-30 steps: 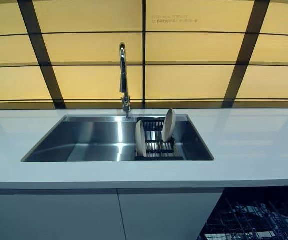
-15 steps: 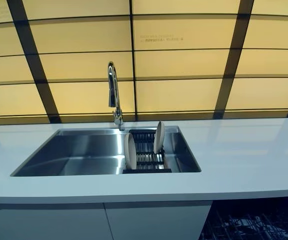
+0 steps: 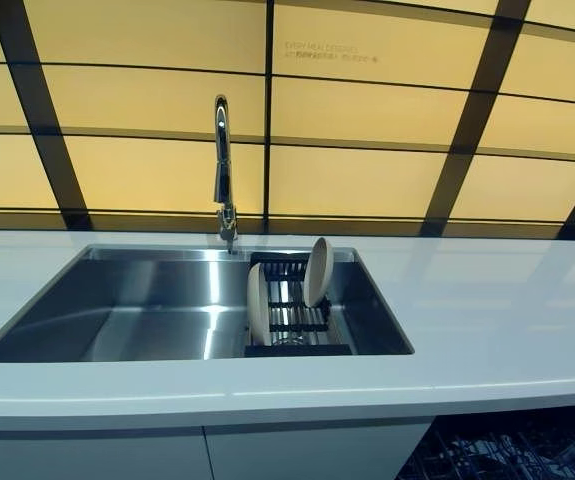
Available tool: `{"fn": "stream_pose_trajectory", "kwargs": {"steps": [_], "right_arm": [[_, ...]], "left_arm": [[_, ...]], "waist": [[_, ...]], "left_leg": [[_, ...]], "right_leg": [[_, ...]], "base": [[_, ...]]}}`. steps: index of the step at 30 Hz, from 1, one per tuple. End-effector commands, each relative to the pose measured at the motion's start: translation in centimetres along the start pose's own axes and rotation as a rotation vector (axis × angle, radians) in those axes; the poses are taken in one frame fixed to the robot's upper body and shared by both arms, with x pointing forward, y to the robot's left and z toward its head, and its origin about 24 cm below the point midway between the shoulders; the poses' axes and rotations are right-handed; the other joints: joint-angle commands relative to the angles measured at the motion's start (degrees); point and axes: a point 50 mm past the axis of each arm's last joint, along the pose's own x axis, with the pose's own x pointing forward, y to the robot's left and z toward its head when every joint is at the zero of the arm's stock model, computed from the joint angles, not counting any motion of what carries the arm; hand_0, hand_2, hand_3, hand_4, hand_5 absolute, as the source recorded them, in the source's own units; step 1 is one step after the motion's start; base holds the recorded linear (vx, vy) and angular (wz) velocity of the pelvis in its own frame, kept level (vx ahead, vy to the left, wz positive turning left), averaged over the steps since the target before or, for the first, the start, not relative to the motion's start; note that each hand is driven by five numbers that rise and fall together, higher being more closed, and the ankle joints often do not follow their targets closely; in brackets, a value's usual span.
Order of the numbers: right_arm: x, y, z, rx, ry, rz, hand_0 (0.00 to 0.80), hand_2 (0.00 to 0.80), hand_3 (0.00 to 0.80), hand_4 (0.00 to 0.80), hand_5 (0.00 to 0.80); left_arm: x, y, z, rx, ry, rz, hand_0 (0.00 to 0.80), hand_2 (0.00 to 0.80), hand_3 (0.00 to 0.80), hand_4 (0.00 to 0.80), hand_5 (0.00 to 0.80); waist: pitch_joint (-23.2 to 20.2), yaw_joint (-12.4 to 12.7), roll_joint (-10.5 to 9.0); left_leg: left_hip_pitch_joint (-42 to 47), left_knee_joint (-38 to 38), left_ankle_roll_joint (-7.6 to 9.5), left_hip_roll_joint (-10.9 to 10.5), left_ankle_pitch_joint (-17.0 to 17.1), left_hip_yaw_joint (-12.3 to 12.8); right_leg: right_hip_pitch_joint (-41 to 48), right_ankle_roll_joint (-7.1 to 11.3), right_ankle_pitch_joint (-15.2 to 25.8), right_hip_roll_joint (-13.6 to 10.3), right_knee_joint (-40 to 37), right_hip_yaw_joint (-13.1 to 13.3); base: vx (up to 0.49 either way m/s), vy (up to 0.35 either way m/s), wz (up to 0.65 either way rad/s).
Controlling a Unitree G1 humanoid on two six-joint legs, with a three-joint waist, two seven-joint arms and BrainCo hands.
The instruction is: Take plates into dishwasher
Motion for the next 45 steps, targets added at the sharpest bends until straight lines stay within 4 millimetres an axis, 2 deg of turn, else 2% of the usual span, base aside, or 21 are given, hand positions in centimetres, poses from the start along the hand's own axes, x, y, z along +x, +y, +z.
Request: {"fn": "stream_pose_trajectory", "kwargs": {"steps": [1, 2, 5, 6, 7, 8, 9, 13, 15, 21, 23, 24, 27, 30, 31, 32, 35, 39, 43, 45], "right_arm": [[-0.5, 0.8, 3.6, -0.189, -0.139, 0.005, 0.000, 0.000, 0.000, 0.000, 0.000], [-0.6, 0.7, 4.1, -0.213, -0.165, -0.008, 0.000, 0.000, 0.000, 0.000, 0.000], [-0.7, 0.7, 4.3, -0.218, -0.173, -0.016, 0.000, 0.000, 0.000, 0.000, 0.000], [-0.9, 0.3, 4.8, -0.232, -0.191, -0.037, 0.000, 0.000, 0.000, 0.000, 0.000], [-1.0, 0.1, 5.1, -0.246, -0.200, -0.043, 0.000, 0.000, 0.000, 0.000, 0.000], [-1.1, -0.1, 5.5, -0.258, -0.225, -0.042, 0.000, 0.000, 0.000, 0.000, 0.000], [-1.2, -0.3, 5.8, -0.275, -0.242, -0.048, 0.000, 0.000, 0.000, 0.000, 0.000], [-1.3, -0.3, 6.2, -0.298, -0.248, -0.044, 0.000, 0.000, 0.000, 0.000, 0.000], [-1.5, 0.3, 6.6, -0.433, -0.287, 0.021, 0.000, 0.000, 0.000, 0.000, 0.000], [-2.6, 0.7, 8.9, -0.791, -0.403, 0.051, 0.000, 0.000, 0.000, 0.000, 0.000], [-4.3, 1.1, 11.5, -0.895, -0.499, 0.110, 0.000, 0.000, 0.000, 0.000, 0.000], [-6.2, 1.2, 13.5, -0.914, -0.561, 0.181, 0.000, 0.000, 0.000, 0.000, 0.000], [-11.4, 1.0, 16.4, -0.964, -0.699, 0.363, 0.000, 0.000, 0.000, 0.000, 0.000], [-13.5, 1.3, 16.8, -1.005, -0.749, 0.449, 0.000, 0.000, 0.000, 0.000, 0.000], [-15.2, 1.5, 16.9, -1.035, -0.778, 0.522, 0.000, 0.000, 0.000, 0.000, 0.000], [-17.7, 2.1, 17.1, -1.074, -0.819, 0.616, 0.000, 0.000, 0.000, 0.000, 0.000], [-20.9, 3.2, 17.6, -1.103, -0.898, 0.760, 0.000, 0.000, 0.000, 0.000, 0.000], [-23.8, 4.5, 18.6, -1.065, -1.006, 0.845, 0.000, 0.000, 0.000, 0.000, 0.000], [-24.0, 4.1, 19.3, -1.006, -1.058, 0.781, 0.000, 0.000, 0.000, 0.000, 0.000], [-24.2, 4.1, 19.2, -0.979, -1.046, 0.825, 0.000, 0.000, 0.000, 0.000, 0.000]], "left_arm": [[0.0, -0.1, 1.6, 0.127, -0.035, 0.009, 0.000, 0.000, 0.000, 0.000, 0.000], [0.0, 0.1, 1.7, 0.165, -0.036, 0.013, 0.000, 0.000, 0.000, 0.000, 0.000], [0.0, 0.3, 1.7, 0.176, -0.035, 0.016, 0.000, 0.000, 0.000, 0.000, 0.000], [0.0, 0.7, 2.0, 0.169, -0.033, 0.018, 0.000, 0.000, 0.000, 0.000, 0.000], [-0.1, 0.9, 2.3, 0.155, -0.040, 0.015, 0.000, 0.000, 0.000, 0.000, 0.000], [-0.1, 1.0, 3.1, 0.154, -0.059, 0.007, 0.000, 0.000, 0.000, 0.000, 0.000], [-0.1, 1.0, 3.4, 0.169, -0.077, 0.012, 0.000, 0.000, 0.000, 0.000, 0.000], [-0.2, 0.7, 3.7, 0.143, -0.091, 0.023, 0.000, 0.000, 0.000, 0.000, 0.000], [-0.1, -0.6, 2.9, 0.179, -0.075, -0.016, 0.000, 0.000, 0.000, 0.000, 0.000], [-0.1, 0.8, 1.9, 0.165, -0.016, 0.050, 0.000, 0.000, 0.000, 0.000, 0.000], [-0.1, 2.1, 1.6, 0.178, 0.004, 0.074, 0.000, 0.000, 0.000, 0.000, 0.000], [-0.1, 2.8, 1.3, 0.175, 0.013, 0.084, 0.000, 0.000, 0.000, 0.000, 0.000], [-0.1, 3.7, 0.4, 0.151, 0.035, 0.090, 0.000, 0.000, 0.000, 0.000, 0.000], [-0.2, 4.0, 0.1, 0.140, 0.041, 0.093, 0.000, 0.000, 0.000, 0.000, 0.000], [-0.2, 4.2, 0.0, 0.131, 0.045, 0.093, 0.000, 0.000, 0.000, 0.000, 0.000], [-0.2, 4.5, -0.2, 0.120, 0.048, 0.094, 0.000, 0.000, 0.000, 0.000, 0.000], [-0.2, 4.6, -0.5, 0.106, 0.053, 0.093, 0.000, 0.000, 0.000, 0.000, 0.000], [-0.2, 4.2, -1.1, 0.107, 0.064, 0.083, 0.000, 0.000, 0.000, 0.000, 0.000], [-0.2, 3.8, -1.9, 0.099, 0.074, 0.076, 0.000, 0.000, 0.000, 0.000, 0.000], [-0.1, 3.6, -2.2, 0.101, 0.074, 0.074, 0.000, 0.000, 0.000, 0.000, 0.000]], "waist": [[-0.29, 1.70, 0.07], [0.18, 1.00, 0.70], [0.46, 0.54, 0.84], [1.17, -0.27, 0.89], [1.82, -0.51, 1.13], [2.42, -1.11, 0.94], [2.90, -1.54, 1.24], [2.70, -1.23, 0.96], [1.09, -0.06, -0.24], [-0.31, 1.54, -1.77], [-0.26, 2.00, -2.74], [-0.32, 1.96, -3.28], [-0.64, 1.12, -3.85], [-0.81, 0.63, -3.96], [-0.99, 0.18, -3.99], [-1.24, -0.31, -3.97], [-1.74, -0.66, -3.94], [-2.36, -0.51, -3.75], [-2.67, -0.70, -3.53], [-2.71, -0.88, -3.51]], "left_leg": [[-2.35, -1.56, 2.48, -2.76, 0.40, -2.68], [-1.17, -1.79, 2.73, -2.48, 0.08, -3.85], [-0.28, -1.99, 2.75, -2.46, -0.04, -4.57], [1.81, -2.57, 2.16, -1.83, -0.35, -5.31], [2.87, -2.78, 1.61, -0.99, -0.78, -5.43], [3.54, -2.83, 1.22, -0.62, -1.87, -5.50], [3.71, -2.83, 1.17, -0.22, -2.43, -5.60], [3.54, -2.83, 0.85, -0.01, -2.62, -4.99], [3.49, -2.83, 0.22, 0.01, -2.39, -3.76], [3.92, -2.83, -0.48, 0.16, -2.96, -3.91], [4.08, -2.83, -0.50, 0.28, -3.11, -4.34], [4.16, -2.83, -0.48, 0.33, -3.19, -4.34], [4.33, -2.83, -0.66, 0.44, -3.45, -3.80], [4.34, -2.83, -0.75, 0.44, -3.58, -3.49], [4.33, -2.83, -0.83, 0.44, -3.62, -3.12], [4.34, -2.83, -0.95, 0.50, -3.66, -2.62], [4.41, -2.83, -1.12, 0.51, -3.69, -2.19], [4.54, -2.83, -1.17, 0.60, -3.91, -1.85], [4.53, -2.83, -1.02, 0.68, -4.21, -1.40], [4.60, -2.83, -0.92, 0.77, -4.42, -1.01]], "right_leg": [[-2.11, 8.12, 6.86, -1.95, 19.58, -1.72], [-6.89, 8.34, 7.72, -1.25, 24.14, -1.60], [-8.77, 8.25, 7.78, -1.29, 24.60, -1.98], [-10.74, 7.89, 9.11, -4.03, 18.31, -3.72], [-10.54, 7.63, 9.06, -5.41, 13.48, -4.73], [-11.68, 7.95, 11.17, -6.11, 6.52, -3.65], [-11.53, 7.42, 10.29, -5.24, 4.93, -2.56], [-9.41, 7.28, 10.18, -5.13, 1.63, -2.79], [-3.83, 7.25, 11.04, -5.54, -4.64, -5.19], [-0.85, 7.41, 10.89, -5.84, -6.90, -7.00], [-0.62, 7.59, 10.89, -5.88, -6.86, -7.60], [-0.54, 7.58, 10.90, -5.85, -6.83, -7.88], [-0.62, 7.64, 10.99, -5.97, -6.76, -7.82], [-0.76, 7.66, 11.00, -5.98, -6.74, -7.65], [-0.87, 7.71, 11.03, -6.05, -6.71, -7.56], [-1.08, 7.80, 10.92, -6.15, -6.51, -7.49], [-1.14, 7.90, 10.67, -6.33, -6.30, -7.39], [-1.07, 8.14, 10.43, -6.68, -6.21, -7.38], [-1.14, 8.25, 10.27, -6.85, -6.20, -7.18], [-1.11, 8.30, 10.22, -6.86, -6.28, -6.93]], "base": [[0.078, 0.016, -0.08], [0.059, 0.010, -0.09], [0.069, -0.021, -0.16], [0.167, -0.116, 0.15], [0.194, -0.215, 0.22], [0.112, -0.205, 0.22], [0.073, -0.156, 0.25], [0.054, -0.073, 0.37], [0.212, -0.106, 0.65], [0.096, -0.065, 0.25], [0.076, -0.108, 0.03], [0.079, -0.080, 0.01], [0.063, -0.013, 0.01], [0.010, 0.005, 0.00], [0.041, 0.051, 0.01], [0.048, 0.061, -0.03], [0.054, 0.052, -0.21], [0.042, 0.048, -0.19], [0.013, 0.044, -0.03], [-0.007, 0.054, -0.08]]}}
